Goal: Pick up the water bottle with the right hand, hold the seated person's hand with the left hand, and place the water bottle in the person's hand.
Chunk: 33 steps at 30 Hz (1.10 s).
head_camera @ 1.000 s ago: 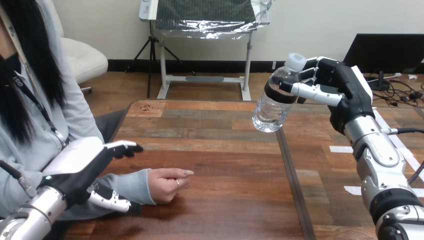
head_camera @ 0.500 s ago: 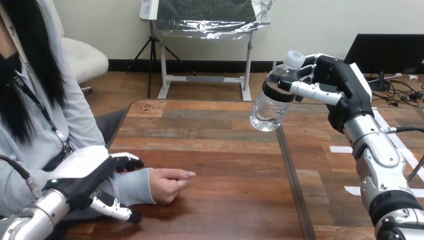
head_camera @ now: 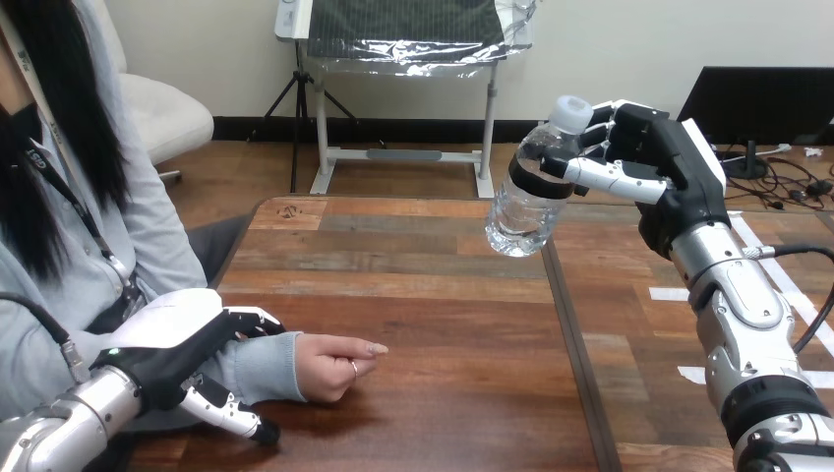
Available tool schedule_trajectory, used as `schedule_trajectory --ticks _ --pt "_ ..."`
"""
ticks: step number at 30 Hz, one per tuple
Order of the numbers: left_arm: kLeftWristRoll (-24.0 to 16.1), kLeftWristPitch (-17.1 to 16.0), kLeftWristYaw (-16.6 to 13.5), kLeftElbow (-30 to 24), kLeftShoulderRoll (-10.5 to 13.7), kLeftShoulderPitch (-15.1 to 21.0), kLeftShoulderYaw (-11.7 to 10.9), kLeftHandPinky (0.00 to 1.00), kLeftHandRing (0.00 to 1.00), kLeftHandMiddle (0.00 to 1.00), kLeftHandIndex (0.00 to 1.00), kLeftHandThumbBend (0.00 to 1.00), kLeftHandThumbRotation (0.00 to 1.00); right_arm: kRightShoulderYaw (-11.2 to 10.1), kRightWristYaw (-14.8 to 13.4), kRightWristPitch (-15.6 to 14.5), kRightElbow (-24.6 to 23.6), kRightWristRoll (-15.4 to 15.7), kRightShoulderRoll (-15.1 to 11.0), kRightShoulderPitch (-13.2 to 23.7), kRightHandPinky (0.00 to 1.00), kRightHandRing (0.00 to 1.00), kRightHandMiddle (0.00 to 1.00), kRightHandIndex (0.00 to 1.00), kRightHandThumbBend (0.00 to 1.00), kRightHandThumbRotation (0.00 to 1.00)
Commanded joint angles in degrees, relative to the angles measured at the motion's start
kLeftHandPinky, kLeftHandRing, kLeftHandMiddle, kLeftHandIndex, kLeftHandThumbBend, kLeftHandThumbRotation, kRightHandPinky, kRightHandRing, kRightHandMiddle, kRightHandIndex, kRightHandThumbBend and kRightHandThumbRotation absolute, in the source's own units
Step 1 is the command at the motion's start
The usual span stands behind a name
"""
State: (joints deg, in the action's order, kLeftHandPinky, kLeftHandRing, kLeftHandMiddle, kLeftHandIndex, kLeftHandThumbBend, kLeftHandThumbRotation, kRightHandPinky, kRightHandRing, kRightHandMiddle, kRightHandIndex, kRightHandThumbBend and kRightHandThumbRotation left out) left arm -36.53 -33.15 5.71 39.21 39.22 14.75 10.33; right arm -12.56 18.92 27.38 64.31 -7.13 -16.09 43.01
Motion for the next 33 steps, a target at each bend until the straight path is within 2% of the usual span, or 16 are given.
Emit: schedule_trajectory --ticks 1,19,28,33 --pt "0.7 -1.3 -0.2 1.9 1.3 4.5 0.9 0.59 0.66 0.71 0.73 1.00 0.32 -1.3 0.6 1.3 -5.3 -2.2 -0.2 1.9 0.24 0.32 0.40 0.41 0.69 0.00" --pt "0.4 -1.8 -1.1 3.6 0.6 4.9 2.3 0.56 0.63 0.68 0.69 1.00 0.32 -1.0 2.5 1.0 -8.2 -3.3 -0.2 0.4 0.24 0.32 0.39 0.41 0.66 0.00" --pt "0.9 -2.0 -1.5 4.1 0.1 4.8 2.7 0.50 0.57 0.63 0.67 1.00 0.30 -0.8 2.8 0.3 -9.9 -3.5 -0.3 -0.3 0.24 0.32 0.39 0.42 0.66 0.00" --pt "1.3 -3.0 -1.6 4.5 0.1 4.9 2.8 0.48 0.54 0.60 0.67 1.00 0.25 -1.1 3.9 0.3 -10.5 -4.1 -0.2 -0.5 0.23 0.31 0.39 0.42 0.65 0.00"
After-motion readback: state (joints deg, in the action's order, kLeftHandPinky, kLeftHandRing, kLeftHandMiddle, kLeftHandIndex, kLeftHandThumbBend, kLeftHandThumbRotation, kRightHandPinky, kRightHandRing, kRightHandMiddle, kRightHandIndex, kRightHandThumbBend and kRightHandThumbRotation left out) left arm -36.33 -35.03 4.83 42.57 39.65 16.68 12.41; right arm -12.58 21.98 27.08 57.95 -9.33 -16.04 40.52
